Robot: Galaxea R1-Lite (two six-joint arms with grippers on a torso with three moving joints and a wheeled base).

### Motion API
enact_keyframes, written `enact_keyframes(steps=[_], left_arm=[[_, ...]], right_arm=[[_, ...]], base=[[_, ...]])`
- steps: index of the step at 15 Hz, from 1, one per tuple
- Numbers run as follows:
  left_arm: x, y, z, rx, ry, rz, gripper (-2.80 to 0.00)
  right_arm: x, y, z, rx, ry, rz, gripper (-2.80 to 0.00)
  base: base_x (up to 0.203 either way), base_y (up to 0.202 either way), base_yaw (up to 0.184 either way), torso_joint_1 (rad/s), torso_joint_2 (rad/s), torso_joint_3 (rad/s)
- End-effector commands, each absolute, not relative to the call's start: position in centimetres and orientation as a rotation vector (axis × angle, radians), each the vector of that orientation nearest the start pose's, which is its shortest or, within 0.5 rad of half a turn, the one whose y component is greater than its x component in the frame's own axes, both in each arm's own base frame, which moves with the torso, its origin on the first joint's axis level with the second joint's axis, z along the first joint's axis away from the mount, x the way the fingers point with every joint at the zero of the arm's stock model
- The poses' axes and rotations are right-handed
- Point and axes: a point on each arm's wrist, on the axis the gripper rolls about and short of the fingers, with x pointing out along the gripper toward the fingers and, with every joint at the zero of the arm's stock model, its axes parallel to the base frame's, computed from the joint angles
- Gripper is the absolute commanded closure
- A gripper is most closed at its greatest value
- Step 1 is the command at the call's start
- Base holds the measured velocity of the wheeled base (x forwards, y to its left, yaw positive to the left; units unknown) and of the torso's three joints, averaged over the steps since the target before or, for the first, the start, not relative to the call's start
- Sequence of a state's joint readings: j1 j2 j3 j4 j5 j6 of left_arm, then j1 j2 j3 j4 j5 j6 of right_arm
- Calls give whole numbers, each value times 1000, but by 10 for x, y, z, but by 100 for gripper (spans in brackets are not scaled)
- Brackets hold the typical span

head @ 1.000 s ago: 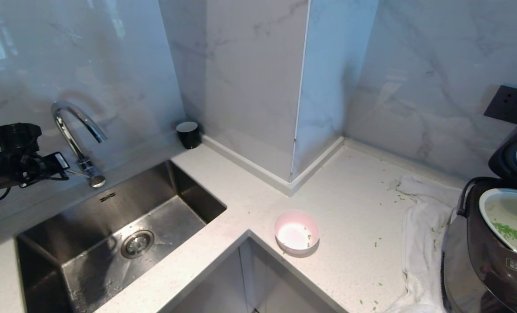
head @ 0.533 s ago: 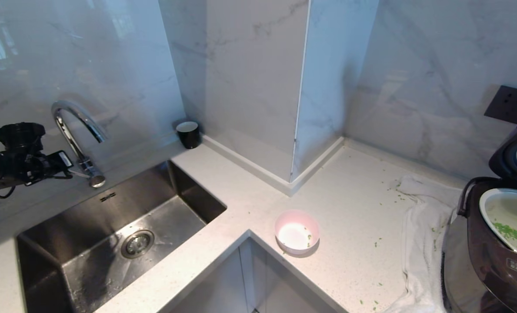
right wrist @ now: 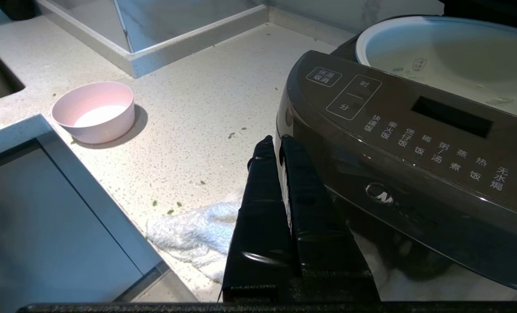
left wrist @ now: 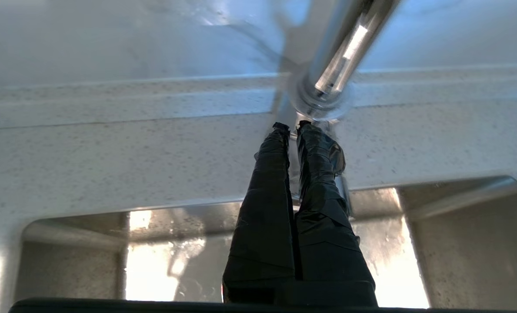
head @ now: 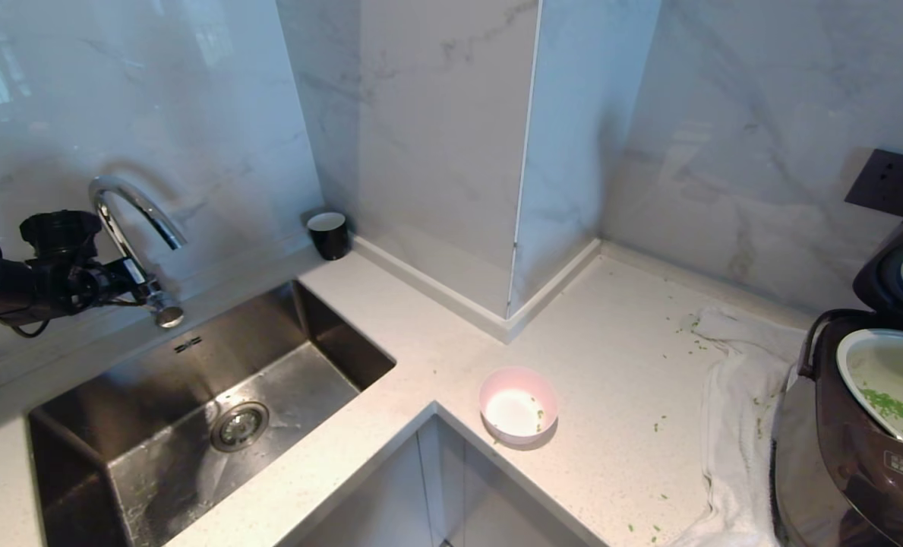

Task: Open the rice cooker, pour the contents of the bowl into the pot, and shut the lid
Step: Turn on the tap

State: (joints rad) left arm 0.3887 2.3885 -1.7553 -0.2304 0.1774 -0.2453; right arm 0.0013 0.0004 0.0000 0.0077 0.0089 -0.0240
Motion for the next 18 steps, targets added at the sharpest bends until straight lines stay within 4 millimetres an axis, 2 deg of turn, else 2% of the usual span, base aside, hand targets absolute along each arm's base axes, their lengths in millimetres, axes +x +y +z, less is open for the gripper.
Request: enact_keyframes(steps=[1, 10, 18], left_arm=[[460, 193, 122, -280, 336, 609, 0], [466, 191, 110, -277, 354, 602, 0], [465, 190, 108, -276, 369, 599, 0]], right_arm=[[-23, 0, 74, -25, 9, 11, 0], [-23, 0, 74, -25, 9, 11, 0], [-23, 0, 74, -25, 8, 11, 0]], base=[[0, 0, 0, 0, 0, 0], [0, 0, 0, 0, 0, 0], [0, 0, 0, 0, 0, 0]])
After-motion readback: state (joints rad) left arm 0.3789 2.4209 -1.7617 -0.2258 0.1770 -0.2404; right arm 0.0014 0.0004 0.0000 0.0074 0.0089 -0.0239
